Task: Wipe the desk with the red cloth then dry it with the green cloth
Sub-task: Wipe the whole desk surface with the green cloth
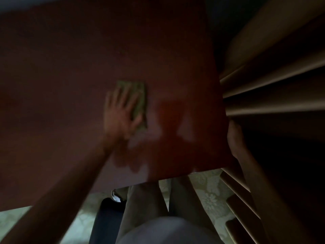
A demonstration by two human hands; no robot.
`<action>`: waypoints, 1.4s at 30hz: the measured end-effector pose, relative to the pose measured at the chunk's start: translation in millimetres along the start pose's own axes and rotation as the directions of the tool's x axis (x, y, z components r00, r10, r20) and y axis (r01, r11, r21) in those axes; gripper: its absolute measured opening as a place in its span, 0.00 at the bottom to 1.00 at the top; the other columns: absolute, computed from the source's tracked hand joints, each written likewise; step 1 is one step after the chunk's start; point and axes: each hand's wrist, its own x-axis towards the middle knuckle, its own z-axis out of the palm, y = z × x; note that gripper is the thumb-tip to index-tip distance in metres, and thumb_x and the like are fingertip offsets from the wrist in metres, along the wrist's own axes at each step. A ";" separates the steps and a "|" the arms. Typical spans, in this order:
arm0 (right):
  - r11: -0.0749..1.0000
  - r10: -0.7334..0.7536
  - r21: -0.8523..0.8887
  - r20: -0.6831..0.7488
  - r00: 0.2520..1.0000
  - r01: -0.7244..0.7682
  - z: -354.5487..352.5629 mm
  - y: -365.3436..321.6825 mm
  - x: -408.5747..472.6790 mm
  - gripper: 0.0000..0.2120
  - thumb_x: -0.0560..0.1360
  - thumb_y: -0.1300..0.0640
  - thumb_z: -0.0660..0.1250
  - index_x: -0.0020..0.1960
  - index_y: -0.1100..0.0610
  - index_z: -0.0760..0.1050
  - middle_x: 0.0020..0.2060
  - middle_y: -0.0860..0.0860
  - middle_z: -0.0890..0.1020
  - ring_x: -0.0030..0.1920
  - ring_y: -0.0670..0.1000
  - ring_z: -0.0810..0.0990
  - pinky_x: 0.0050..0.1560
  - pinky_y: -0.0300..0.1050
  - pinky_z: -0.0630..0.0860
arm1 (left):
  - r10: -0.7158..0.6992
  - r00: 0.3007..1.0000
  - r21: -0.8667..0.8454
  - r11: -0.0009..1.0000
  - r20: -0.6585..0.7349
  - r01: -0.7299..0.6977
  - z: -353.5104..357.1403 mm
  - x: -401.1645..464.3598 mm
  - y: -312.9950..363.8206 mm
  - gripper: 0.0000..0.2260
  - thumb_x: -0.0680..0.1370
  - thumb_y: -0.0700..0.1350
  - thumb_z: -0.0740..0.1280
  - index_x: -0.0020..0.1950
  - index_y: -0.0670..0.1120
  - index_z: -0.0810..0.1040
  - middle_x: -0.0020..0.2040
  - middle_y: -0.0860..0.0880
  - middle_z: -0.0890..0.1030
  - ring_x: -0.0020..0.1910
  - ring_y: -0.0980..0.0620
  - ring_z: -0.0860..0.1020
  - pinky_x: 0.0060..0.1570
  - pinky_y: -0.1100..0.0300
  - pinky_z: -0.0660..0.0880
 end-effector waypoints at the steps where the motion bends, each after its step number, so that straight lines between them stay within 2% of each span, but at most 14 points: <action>1: 1.000 -0.001 -0.028 -0.002 1.000 0.000 0.2 0.4 0.3 0.19 0.84 0.51 0.47 0.61 0.55 0.74 0.52 0.49 0.74 0.51 0.49 0.71 0.52 0.46 0.66 | -0.122 0.992 0.017 0.992 -0.024 0.122 -6.3 15.8 -18.4 0.27 0.78 0.57 0.56 0.75 0.48 0.68 0.76 0.40 0.66 0.74 0.35 0.63 0.72 0.39 0.55; 5: 1.000 0.023 -0.001 -0.017 1.000 -0.023 1.4 2.4 3.5 0.21 0.82 0.45 0.48 0.62 0.53 0.75 0.55 0.50 0.76 0.56 0.53 0.75 0.59 0.52 0.70 | -0.537 0.841 -0.007 0.843 -0.068 0.538 -21.9 77.0 -38.6 0.29 0.79 0.59 0.51 0.79 0.50 0.61 0.79 0.43 0.59 0.77 0.37 0.57 0.74 0.39 0.51; 8: 0.998 0.009 -0.063 -0.029 1.000 -0.010 0.8 2.5 8.1 0.20 0.81 0.43 0.48 0.55 0.50 0.76 0.56 0.51 0.79 0.57 0.55 0.76 0.63 0.57 0.71 | -0.612 0.790 -0.033 0.791 -0.028 0.611 -19.9 108.0 10.7 0.30 0.78 0.59 0.49 0.79 0.50 0.60 0.79 0.40 0.57 0.77 0.33 0.55 0.74 0.35 0.49; 12: 0.999 -0.004 -0.038 0.010 1.000 0.005 1.0 -15.1 11.7 0.25 0.79 0.38 0.47 0.58 0.50 0.77 0.58 0.53 0.80 0.57 0.55 0.78 0.61 0.54 0.72 | -0.157 0.987 -0.037 0.987 0.019 0.157 4.6 94.8 135.1 0.30 0.75 0.57 0.57 0.76 0.51 0.65 0.78 0.41 0.62 0.76 0.34 0.57 0.73 0.34 0.49; 14: 0.991 -0.015 0.134 -0.037 0.999 0.020 -1.2 -31.5 16.1 0.20 0.82 0.44 0.51 0.59 0.52 0.77 0.58 0.54 0.80 0.55 0.53 0.78 0.55 0.46 0.71 | 0.130 0.987 -0.083 0.989 0.098 -0.122 16.1 62.1 195.6 0.30 0.75 0.57 0.60 0.77 0.51 0.65 0.78 0.43 0.61 0.77 0.36 0.55 0.73 0.34 0.47; 16: 0.977 -0.056 0.202 -0.070 0.996 0.069 -5.7 -51.4 20.2 0.20 0.82 0.47 0.52 0.61 0.54 0.77 0.59 0.55 0.80 0.55 0.53 0.78 0.55 0.46 0.73 | 0.345 0.915 -0.085 0.938 0.207 -0.335 25.4 20.2 237.0 0.29 0.76 0.59 0.59 0.77 0.51 0.65 0.79 0.45 0.59 0.79 0.37 0.48 0.74 0.34 0.44; 19: 0.984 -0.100 0.147 -0.018 0.995 0.101 -5.1 -79.4 21.7 0.22 0.82 0.44 0.51 0.63 0.54 0.76 0.58 0.53 0.81 0.53 0.52 0.79 0.52 0.46 0.74 | 0.430 0.861 -0.050 0.900 0.272 -0.434 34.2 -29.4 250.4 0.28 0.78 0.61 0.53 0.76 0.54 0.65 0.79 0.48 0.60 0.79 0.40 0.49 0.75 0.38 0.40; 23: 0.961 -0.270 -0.055 0.012 0.963 0.270 21.3 -114.9 23.9 0.26 0.82 0.41 0.48 0.70 0.54 0.70 0.66 0.54 0.76 0.63 0.54 0.75 0.64 0.49 0.70 | 0.434 0.887 -0.078 0.901 0.161 -0.426 38.5 -39.3 204.6 0.30 0.76 0.61 0.55 0.77 0.55 0.63 0.80 0.48 0.59 0.78 0.40 0.55 0.75 0.39 0.44; 28: 0.918 -0.334 -0.324 -0.319 0.887 0.229 52.8 -135.9 26.4 0.27 0.82 0.42 0.47 0.64 0.60 0.73 0.60 0.63 0.79 0.58 0.65 0.77 0.58 0.55 0.71 | 0.010 1.000 -0.082 0.997 -0.007 -0.011 8.5 32.0 65.2 0.29 0.72 0.59 0.60 0.73 0.53 0.70 0.76 0.45 0.68 0.75 0.37 0.62 0.70 0.37 0.59; 32: 0.882 -0.384 -0.419 -0.376 0.843 0.214 56.5 -135.0 26.5 0.24 0.83 0.45 0.48 0.62 0.61 0.73 0.57 0.66 0.79 0.55 0.67 0.78 0.55 0.56 0.72 | -0.427 0.902 -0.017 0.904 -0.063 0.427 -17.2 92.8 -34.6 0.27 0.77 0.59 0.56 0.75 0.54 0.67 0.76 0.44 0.66 0.75 0.35 0.61 0.73 0.37 0.56; 35: 0.872 -0.390 -0.447 -0.388 0.835 0.199 56.3 -136.0 27.4 0.23 0.83 0.46 0.48 0.63 0.61 0.72 0.56 0.67 0.79 0.55 0.68 0.78 0.55 0.57 0.72 | -0.580 0.811 -0.042 0.815 -0.081 0.578 -22.4 122.7 -31.9 0.28 0.77 0.59 0.54 0.76 0.53 0.66 0.77 0.41 0.64 0.75 0.33 0.59 0.73 0.35 0.52; 37: 0.867 -0.396 -0.460 -0.400 0.827 0.193 56.9 -135.8 26.9 0.22 0.83 0.47 0.49 0.64 0.61 0.71 0.57 0.66 0.79 0.55 0.68 0.78 0.55 0.57 0.71 | -0.511 0.856 -0.043 0.859 -0.080 0.509 -15.7 130.4 3.2 0.29 0.76 0.59 0.55 0.76 0.52 0.67 0.77 0.40 0.64 0.75 0.31 0.60 0.72 0.34 0.51; 40: 0.845 -0.464 -0.467 -0.395 0.793 0.262 58.2 -133.1 28.3 0.22 0.83 0.48 0.49 0.70 0.58 0.67 0.65 0.62 0.75 0.62 0.65 0.75 0.60 0.56 0.69 | -0.135 0.989 -0.072 0.989 -0.055 0.131 -2.3 114.4 75.6 0.29 0.75 0.60 0.57 0.75 0.52 0.69 0.77 0.41 0.65 0.75 0.32 0.59 0.73 0.36 0.46; 42: 0.745 -0.632 -0.517 -0.345 0.694 0.421 59.4 -127.9 28.2 0.23 0.82 0.49 0.49 0.73 0.57 0.63 0.71 0.59 0.69 0.69 0.62 0.68 0.66 0.56 0.65 | 0.091 0.996 -0.056 0.994 0.005 -0.091 -1.6 94.2 96.0 0.29 0.76 0.61 0.57 0.76 0.55 0.67 0.78 0.44 0.63 0.77 0.36 0.57 0.75 0.38 0.46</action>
